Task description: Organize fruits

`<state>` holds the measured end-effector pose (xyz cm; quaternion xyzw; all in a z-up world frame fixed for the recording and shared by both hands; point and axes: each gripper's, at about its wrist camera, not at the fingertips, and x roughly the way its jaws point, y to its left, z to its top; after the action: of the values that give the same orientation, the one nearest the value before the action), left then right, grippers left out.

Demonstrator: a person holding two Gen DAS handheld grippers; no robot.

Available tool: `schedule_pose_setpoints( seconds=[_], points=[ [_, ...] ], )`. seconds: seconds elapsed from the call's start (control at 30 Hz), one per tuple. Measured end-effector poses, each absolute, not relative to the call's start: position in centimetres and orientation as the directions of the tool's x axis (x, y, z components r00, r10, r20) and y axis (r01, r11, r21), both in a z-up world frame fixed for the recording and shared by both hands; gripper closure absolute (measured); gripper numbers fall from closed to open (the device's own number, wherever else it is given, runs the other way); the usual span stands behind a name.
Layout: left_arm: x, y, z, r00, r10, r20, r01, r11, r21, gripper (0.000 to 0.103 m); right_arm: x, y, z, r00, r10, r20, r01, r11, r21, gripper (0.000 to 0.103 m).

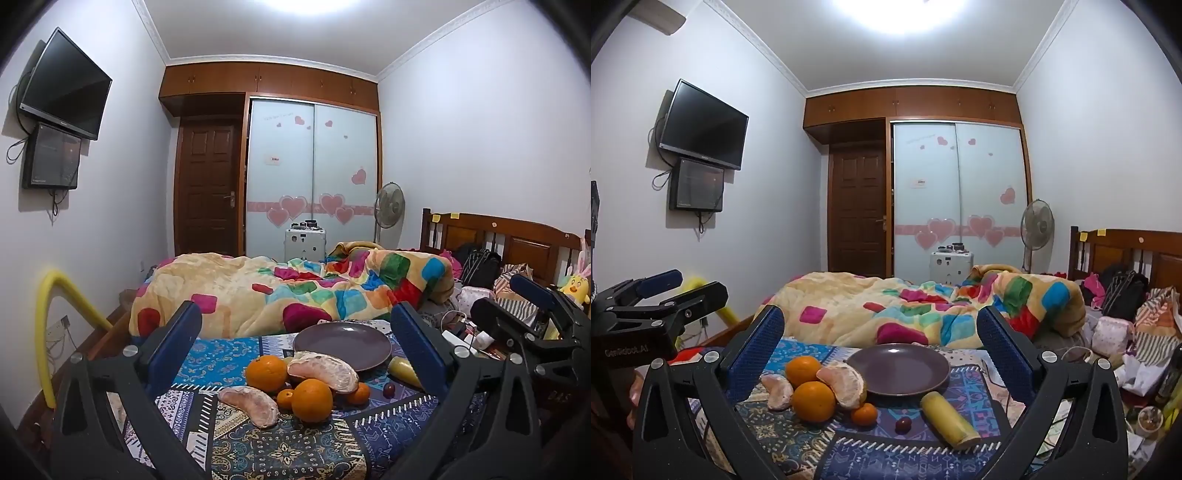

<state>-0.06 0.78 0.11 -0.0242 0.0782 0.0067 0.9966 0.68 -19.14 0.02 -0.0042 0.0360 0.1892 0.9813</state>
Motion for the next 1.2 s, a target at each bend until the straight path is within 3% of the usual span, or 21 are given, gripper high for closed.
schedule_pose_setpoints(
  seconds=[1.2],
  points=[
    [-0.5, 0.1, -0.5, 0.989, 0.005, -0.147, -0.009, 1.0, -0.029, 0.0, 0.5, -18.6, 0.1, 0.925, 0.371, -0.076, -0.371, 0.928, 0.015, 0.0]
  ],
)
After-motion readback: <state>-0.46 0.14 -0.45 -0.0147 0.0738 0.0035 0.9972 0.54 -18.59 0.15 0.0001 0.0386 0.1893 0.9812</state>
